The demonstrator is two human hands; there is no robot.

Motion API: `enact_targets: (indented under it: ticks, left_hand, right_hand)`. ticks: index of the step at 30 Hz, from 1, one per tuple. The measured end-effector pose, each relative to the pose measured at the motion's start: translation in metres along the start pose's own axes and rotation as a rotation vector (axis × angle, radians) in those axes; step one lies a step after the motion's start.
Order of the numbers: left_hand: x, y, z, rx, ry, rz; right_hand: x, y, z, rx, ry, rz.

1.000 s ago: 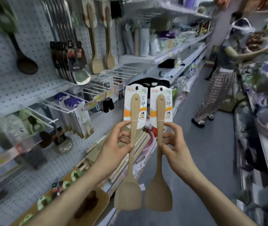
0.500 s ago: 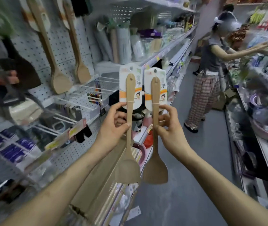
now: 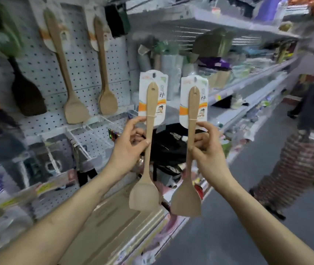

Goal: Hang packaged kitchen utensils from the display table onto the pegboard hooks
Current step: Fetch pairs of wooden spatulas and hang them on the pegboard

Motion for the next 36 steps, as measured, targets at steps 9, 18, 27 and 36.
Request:
enact_targets:
  ticks: [9,18,27,36]
  left_hand:
    - [-0.029,0.011,0.052,-0.367,-0.168,0.068]
    - [-0.050,-0.009,0.115,-0.499,-0.270,0.023]
    - [-0.074,-0.028,0.141,-0.601,-0.364,-0.020]
    - [-0.083,-0.041,0.143,-0.638,-0.423,0.019]
  right_hand:
    - [-0.001,-0.108,-0.003,0.254,-0.102,0.236]
    - [0.033,-0.191,-0.059,0.362,-0.265,0.399]
    - [0.066,-0.241,-0.074,0.384,-0.317,0.480]
    - [0.066,-0.272,-0.063,0.403,-0.365,0.523]
Point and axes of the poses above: each hand's wrist, its own y-axis away from the middle knuckle, its own z-axis out of the back of the hand, x = y × z, the point moved 3 cm from there along -y, towards the middle knuckle, and after that the axes turned 14 degrees about x, right-handed, at the moved point
